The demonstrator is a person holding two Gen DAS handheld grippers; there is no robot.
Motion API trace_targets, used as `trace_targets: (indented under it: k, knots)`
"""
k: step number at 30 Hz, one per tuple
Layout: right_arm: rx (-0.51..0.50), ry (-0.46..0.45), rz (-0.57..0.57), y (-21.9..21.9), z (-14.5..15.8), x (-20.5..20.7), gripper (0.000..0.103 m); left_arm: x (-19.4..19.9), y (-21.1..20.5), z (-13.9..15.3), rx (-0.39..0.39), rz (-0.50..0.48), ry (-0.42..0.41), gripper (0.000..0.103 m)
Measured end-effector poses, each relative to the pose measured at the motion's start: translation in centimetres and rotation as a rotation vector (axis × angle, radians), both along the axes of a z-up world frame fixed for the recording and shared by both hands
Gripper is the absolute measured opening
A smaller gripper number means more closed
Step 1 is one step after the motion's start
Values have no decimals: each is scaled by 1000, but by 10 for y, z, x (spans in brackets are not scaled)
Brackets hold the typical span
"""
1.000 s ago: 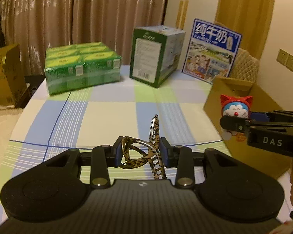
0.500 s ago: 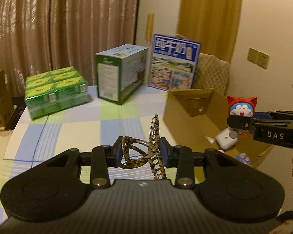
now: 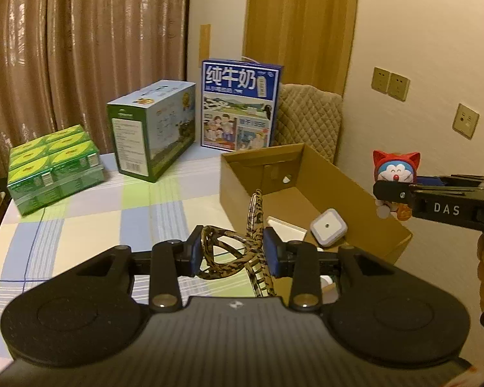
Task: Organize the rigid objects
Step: 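Carry the lanyard with the left tool while the right tool carries the figurine to the box, then lower the lanyard into the box and open the left tool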
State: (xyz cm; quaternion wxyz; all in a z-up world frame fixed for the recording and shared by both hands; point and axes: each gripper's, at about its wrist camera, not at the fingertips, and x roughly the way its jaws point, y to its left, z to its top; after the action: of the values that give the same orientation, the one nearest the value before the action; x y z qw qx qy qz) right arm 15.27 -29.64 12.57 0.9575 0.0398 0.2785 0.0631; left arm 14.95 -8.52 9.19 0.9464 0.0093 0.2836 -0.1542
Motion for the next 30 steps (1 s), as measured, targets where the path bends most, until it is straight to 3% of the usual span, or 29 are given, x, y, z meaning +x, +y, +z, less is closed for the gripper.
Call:
trace_targets:
  k: [11, 30]
  knots:
    - [11, 36, -49, -40, -11, 9, 40, 23, -38, -8, 6, -59, 31, 33]
    - [86, 182, -76, -91, -78, 60, 40, 96, -124, -62, 38, -143, 100, 33]
